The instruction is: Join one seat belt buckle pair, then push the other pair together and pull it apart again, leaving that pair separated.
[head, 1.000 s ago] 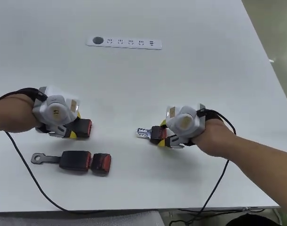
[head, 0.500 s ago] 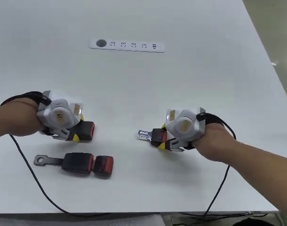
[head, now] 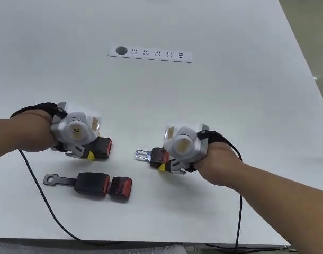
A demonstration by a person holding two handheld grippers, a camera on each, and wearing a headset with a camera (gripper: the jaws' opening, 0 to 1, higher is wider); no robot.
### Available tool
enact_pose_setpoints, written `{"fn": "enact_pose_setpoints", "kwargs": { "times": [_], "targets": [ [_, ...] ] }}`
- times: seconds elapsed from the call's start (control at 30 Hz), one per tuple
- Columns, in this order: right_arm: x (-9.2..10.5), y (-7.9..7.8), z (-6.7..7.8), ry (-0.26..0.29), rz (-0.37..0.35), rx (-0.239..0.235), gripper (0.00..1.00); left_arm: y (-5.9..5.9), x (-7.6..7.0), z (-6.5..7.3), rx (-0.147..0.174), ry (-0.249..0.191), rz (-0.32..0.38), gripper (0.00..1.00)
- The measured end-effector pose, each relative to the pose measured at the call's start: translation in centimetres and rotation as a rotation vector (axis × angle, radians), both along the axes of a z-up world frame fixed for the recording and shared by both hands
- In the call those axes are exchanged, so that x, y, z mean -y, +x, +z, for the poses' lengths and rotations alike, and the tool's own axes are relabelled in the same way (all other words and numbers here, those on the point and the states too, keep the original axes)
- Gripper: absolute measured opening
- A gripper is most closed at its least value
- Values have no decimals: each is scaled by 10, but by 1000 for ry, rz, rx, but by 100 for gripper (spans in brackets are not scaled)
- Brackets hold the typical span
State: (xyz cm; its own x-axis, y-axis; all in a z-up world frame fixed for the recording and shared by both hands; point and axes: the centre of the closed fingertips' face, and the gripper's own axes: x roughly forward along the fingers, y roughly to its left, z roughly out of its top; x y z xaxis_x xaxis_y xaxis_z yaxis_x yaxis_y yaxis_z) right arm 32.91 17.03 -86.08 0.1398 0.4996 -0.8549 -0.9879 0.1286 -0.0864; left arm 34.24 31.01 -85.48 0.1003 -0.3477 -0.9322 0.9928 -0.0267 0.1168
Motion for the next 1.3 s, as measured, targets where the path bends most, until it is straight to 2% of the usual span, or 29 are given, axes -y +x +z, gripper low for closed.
{"fn": "enact_pose_setpoints", "kwargs": {
  "times": [0.13,0.37,0.63,0.73,0.77,0.8,0.83,1.03,1.2,1.3],
  "targets": [
    [-20,3,0,1,-18,3,33,0,0,0,1,0,2,33],
    [-43,6,0,3,-11,7,33,0,0,0,5,-5,2,33],
    [-61,8,0,-44,38,17,33,0,-1,-1,5,-6,8,33],
    [-60,8,1,-59,56,41,33,-1,-1,-1,8,-8,6,33],
    [-61,10,3,-78,99,84,33,-1,-1,-1,9,-9,5,33],
    [-61,10,4,-86,106,98,33,-1,-1,-1,10,-11,8,33],
    [-63,7,3,-86,104,95,33,-1,-1,-1,9,-12,10,33],
    [-68,10,3,-44,72,73,32,-2,-1,0,15,-7,6,33],
    [-73,11,2,-15,64,67,31,-2,0,-1,16,14,-9,33],
    [-72,12,2,27,54,50,31,-2,0,-1,12,0,-7,33]
  ]
}}
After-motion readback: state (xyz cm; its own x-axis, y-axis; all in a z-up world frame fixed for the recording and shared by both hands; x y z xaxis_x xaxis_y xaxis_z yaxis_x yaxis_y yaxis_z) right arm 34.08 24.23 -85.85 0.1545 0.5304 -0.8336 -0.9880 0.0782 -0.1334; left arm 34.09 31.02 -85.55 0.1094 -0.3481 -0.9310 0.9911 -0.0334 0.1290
